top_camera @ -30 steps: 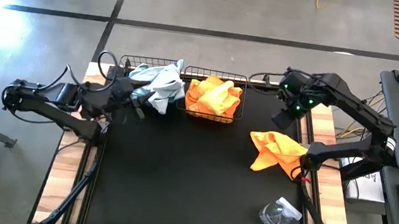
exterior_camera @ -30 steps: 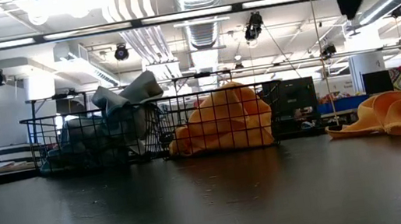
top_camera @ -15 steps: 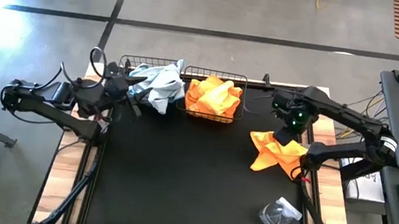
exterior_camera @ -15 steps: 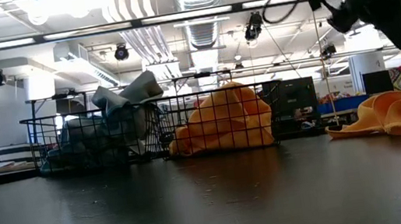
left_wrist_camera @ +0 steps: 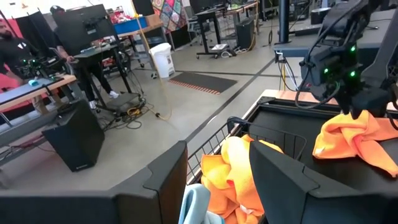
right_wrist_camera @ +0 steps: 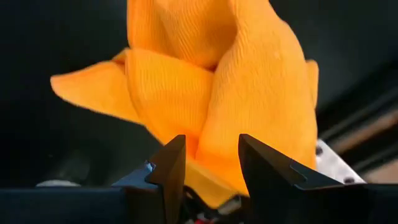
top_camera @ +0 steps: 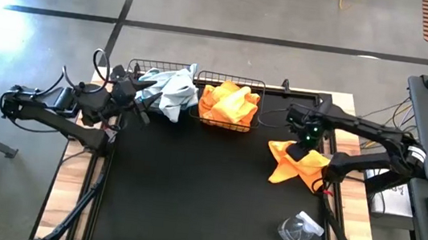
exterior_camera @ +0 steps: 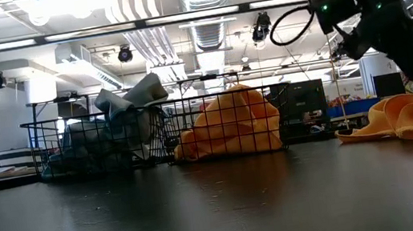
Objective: Sort microfiber towel by color & place in baskets
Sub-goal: Put the yellow towel into the right black wire basket
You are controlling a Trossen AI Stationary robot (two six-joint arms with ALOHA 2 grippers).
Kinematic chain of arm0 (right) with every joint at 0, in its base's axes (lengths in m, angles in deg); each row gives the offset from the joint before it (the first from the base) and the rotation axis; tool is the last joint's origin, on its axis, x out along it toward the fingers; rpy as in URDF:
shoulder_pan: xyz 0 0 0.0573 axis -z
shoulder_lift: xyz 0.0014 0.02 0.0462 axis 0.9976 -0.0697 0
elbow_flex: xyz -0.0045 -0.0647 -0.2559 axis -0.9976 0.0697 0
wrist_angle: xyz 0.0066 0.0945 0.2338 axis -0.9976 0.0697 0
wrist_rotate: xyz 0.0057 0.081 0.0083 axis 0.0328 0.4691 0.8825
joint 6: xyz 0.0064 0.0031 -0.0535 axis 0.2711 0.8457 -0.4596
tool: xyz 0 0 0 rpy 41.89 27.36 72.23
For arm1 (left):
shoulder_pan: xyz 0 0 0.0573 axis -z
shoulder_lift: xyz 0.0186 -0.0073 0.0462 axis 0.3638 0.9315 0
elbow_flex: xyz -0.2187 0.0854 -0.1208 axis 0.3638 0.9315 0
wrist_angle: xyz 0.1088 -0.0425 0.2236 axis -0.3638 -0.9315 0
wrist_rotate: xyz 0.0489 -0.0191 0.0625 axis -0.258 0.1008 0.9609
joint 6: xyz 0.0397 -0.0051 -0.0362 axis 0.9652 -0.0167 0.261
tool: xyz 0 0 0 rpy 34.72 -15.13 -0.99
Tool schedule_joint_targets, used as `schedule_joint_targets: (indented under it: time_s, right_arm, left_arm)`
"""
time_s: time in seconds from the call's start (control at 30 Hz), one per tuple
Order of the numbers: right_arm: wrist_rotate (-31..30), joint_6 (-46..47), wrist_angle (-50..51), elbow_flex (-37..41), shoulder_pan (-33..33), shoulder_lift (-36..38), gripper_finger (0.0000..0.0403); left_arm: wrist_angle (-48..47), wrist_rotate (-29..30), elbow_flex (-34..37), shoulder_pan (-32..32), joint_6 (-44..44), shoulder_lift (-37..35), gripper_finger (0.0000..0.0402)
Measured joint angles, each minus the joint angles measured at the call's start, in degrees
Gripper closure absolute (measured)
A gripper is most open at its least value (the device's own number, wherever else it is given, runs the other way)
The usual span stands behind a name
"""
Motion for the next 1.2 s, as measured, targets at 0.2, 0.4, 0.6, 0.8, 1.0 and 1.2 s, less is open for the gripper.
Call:
schedule_joint_targets:
  time_s: [0.2,0.4,0.6,0.8,1.0,1.2]
  right_arm:
    - [0.0,-0.1,-5.5,2.1,0.0,-0.7,0.0261]
    - [-0.1,-0.2,-9.9,3.1,0.0,-1.0,0.0261]
    - [-1.5,-0.6,-12.5,3.4,0.0,-1.0,0.0261]
    - [-3.9,-2.4,-12.3,5.3,0.1,-1.1,0.0261]
    - [-4.0,-1.7,-12.6,9.1,0.1,-1.1,0.0261]
    - [-3.7,-0.6,-13.8,9.7,0.1,-1.1,0.0261]
  left_arm:
    - [0.0,0.0,0.0,0.0,-0.1,0.0,0.0243]
    - [0.0,0.0,0.0,0.0,-0.2,0.0,0.0243]
    - [-0.1,0.0,0.0,0.0,-0.2,0.0,0.0243]
    - [-0.1,0.0,0.0,0.0,-0.2,0.0,0.0243]
    - [-0.2,-0.1,0.0,0.0,-0.2,0.0,0.0243]
    - [-0.2,-0.1,0.0,0.0,-0.2,0.0,0.0243]
